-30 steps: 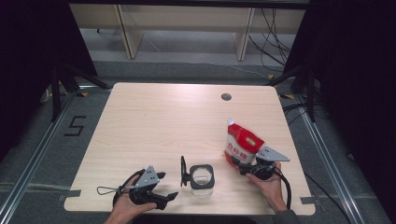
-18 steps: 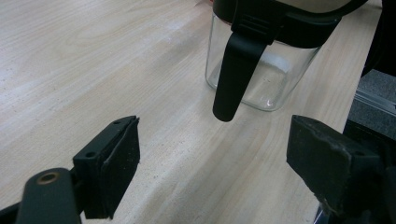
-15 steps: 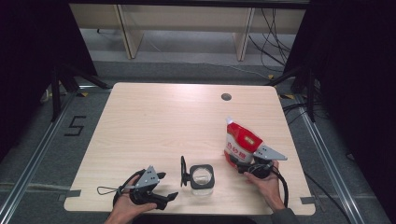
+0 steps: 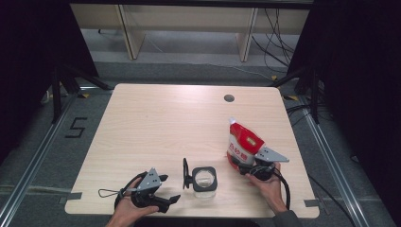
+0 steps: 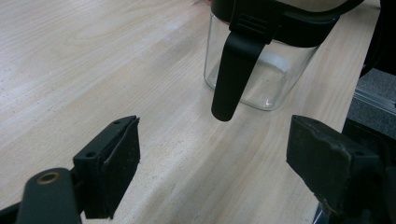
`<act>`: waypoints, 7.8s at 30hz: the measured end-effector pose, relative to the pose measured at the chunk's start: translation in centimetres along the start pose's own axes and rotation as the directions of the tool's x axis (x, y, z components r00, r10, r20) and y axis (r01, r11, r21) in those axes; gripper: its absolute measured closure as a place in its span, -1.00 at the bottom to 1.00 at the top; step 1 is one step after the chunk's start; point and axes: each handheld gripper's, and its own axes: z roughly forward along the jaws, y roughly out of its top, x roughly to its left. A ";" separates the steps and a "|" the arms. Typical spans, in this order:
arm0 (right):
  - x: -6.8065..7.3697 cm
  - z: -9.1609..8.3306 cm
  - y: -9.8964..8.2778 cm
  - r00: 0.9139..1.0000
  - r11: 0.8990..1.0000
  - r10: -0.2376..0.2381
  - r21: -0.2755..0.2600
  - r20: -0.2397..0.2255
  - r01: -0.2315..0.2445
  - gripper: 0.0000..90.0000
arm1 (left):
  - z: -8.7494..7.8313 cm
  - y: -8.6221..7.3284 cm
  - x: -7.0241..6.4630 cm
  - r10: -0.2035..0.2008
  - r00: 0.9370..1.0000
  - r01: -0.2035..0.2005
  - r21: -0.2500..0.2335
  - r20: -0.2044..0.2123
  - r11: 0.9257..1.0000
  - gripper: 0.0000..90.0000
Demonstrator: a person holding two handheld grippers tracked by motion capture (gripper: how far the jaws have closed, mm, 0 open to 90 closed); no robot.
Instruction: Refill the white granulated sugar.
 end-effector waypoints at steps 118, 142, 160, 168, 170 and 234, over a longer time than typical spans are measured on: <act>11.6 -7.8 2.5 -0.152 -0.130 -0.988 0.568 -0.009 0.813 -0.02 | 0.0 -0.2 0.3 -0.003 1.000 0.004 0.028 -0.021 1.000 -0.62; 11.7 -8.2 3.3 -0.213 -0.192 -0.977 0.563 -0.029 0.803 -0.02 | 0.1 -0.3 0.3 -0.006 1.000 0.007 0.029 -0.019 1.000 -0.62; 11.8 -8.4 3.2 -0.196 -0.175 -0.980 0.571 -0.024 0.802 -0.02 | 0.1 -0.3 0.3 -0.008 1.000 0.008 0.019 -0.016 1.000 -0.62; 12.0 -8.4 3.5 -0.245 -0.222 -0.969 0.562 -0.036 0.796 -0.02 | 0.1 -0.3 0.4 -0.008 1.000 0.008 0.022 -0.015 1.000 -0.62; 12.0 -8.5 3.5 -0.224 -0.198 -0.974 0.566 -0.025 0.800 -0.02 | 0.1 -0.3 0.3 -0.008 1.000 0.008 0.019 -0.015 1.000 -0.62; 11.9 -9.0 4.0 -0.244 -0.211 -0.970 0.569 -0.018 0.795 -0.02 | 0.2 -0.3 0.5 -0.035 0.999 0.035 0.014 -0.011 0.999 -0.60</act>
